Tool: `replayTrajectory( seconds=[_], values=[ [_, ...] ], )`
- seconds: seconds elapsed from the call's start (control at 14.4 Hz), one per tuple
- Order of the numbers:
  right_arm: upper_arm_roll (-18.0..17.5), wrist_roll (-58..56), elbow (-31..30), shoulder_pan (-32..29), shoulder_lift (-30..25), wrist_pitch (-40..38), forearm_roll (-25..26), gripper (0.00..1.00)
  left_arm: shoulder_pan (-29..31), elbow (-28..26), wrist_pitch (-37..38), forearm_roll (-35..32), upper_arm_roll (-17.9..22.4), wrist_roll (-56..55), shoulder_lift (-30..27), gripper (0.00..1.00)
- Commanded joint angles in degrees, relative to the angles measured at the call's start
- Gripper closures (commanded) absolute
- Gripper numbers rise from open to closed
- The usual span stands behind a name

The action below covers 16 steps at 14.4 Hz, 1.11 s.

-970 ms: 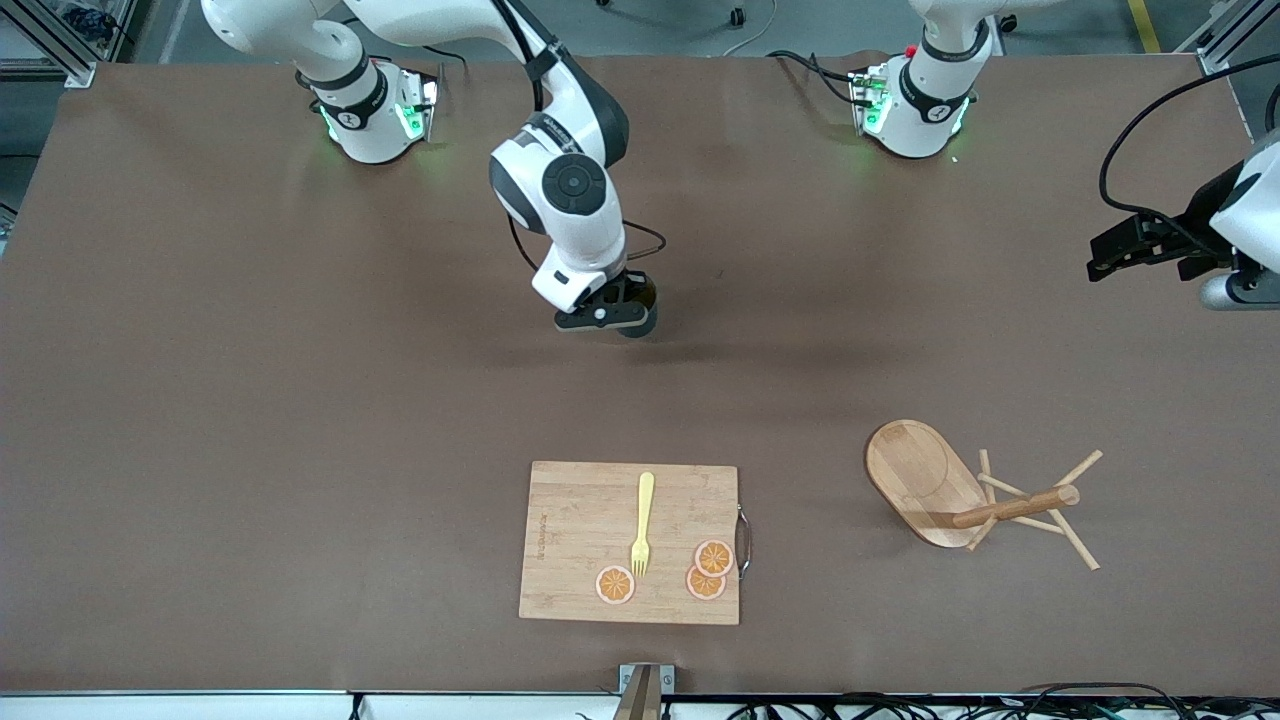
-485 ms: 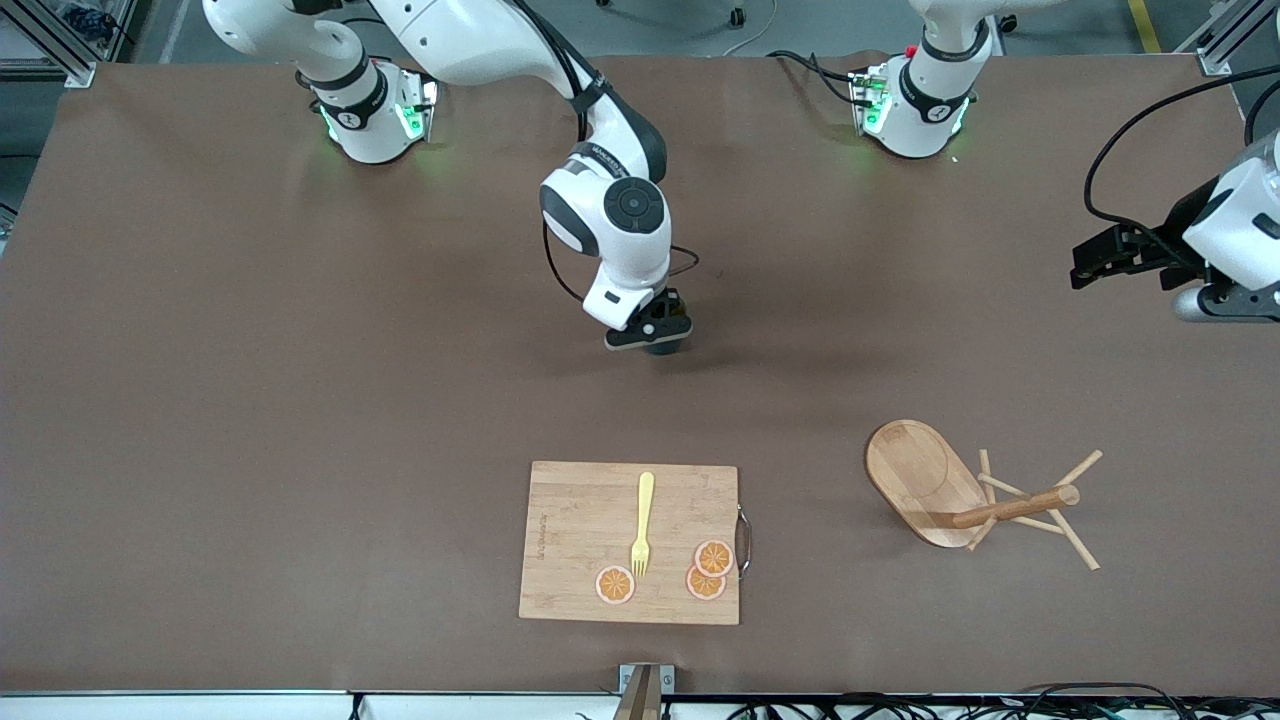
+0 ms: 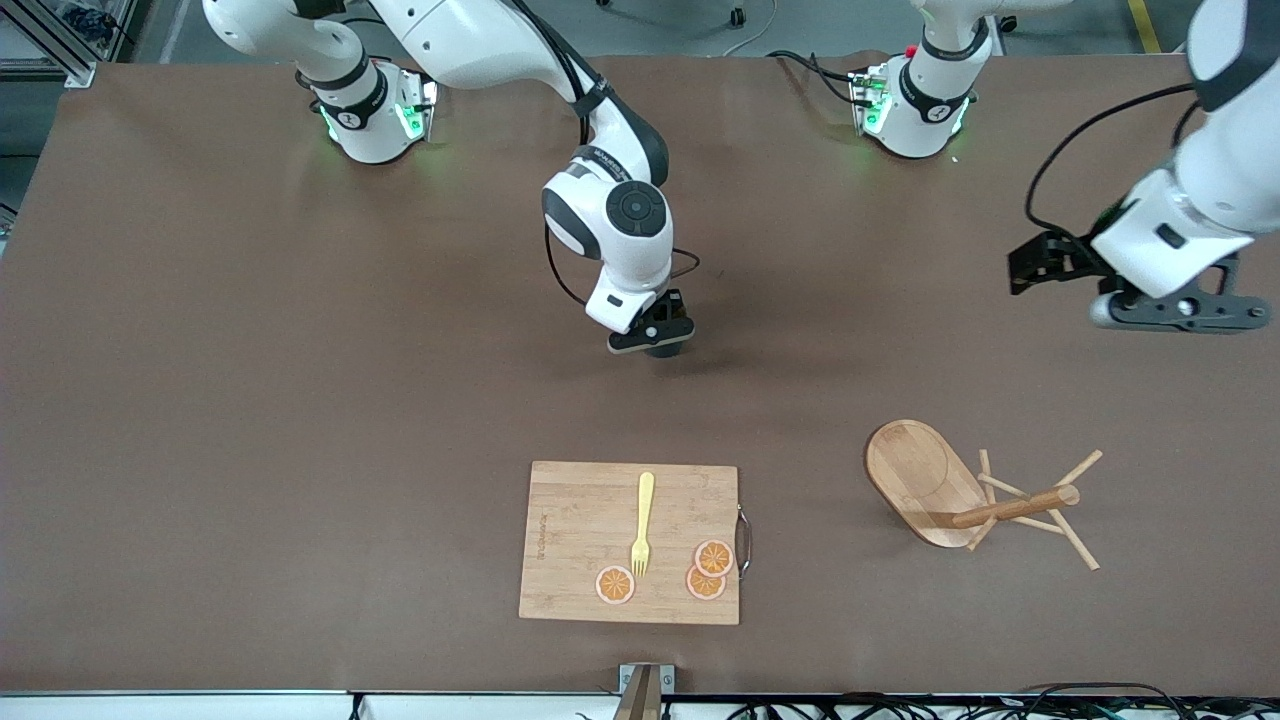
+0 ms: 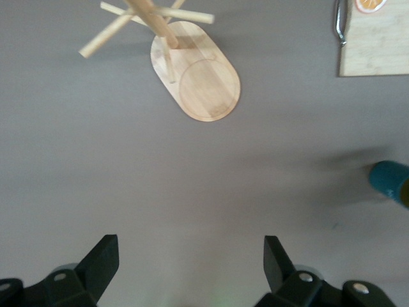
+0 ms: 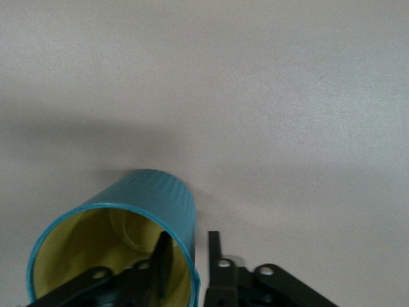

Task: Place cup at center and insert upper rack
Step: 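Carry the teal mug toward the table center with the right gripper, then release the mug and withdraw the right gripper while the left gripper approaches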

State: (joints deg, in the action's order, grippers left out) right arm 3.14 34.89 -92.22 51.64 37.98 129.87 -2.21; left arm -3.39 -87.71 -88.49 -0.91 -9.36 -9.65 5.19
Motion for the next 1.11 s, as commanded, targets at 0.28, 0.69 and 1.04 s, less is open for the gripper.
replayTrajectory(
  seconds=[0.28, 0.69, 1.04],
  values=[
    [0.29, -0.52, 6.35, -0.22, -0.88, -4.00, -0.17, 0.00, -7.51, -0.18, 1.20, 0.46, -0.39, -15.55, 0.88, 0.00],
    [0.29, -9.72, 7.14, -7.15, -6.76, -11.29, -1.83, 0.00, -8.48, -3.26, 0.86, 0.56, -6.98, -31.45, 0.79, 0.00],
    [0.73, -27.21, 6.88, -17.86, -13.18, -22.80, -2.19, 0.00, -9.00, -4.84, -2.82, -0.14, -16.63, -49.11, 1.05, 0.00]
  ],
)
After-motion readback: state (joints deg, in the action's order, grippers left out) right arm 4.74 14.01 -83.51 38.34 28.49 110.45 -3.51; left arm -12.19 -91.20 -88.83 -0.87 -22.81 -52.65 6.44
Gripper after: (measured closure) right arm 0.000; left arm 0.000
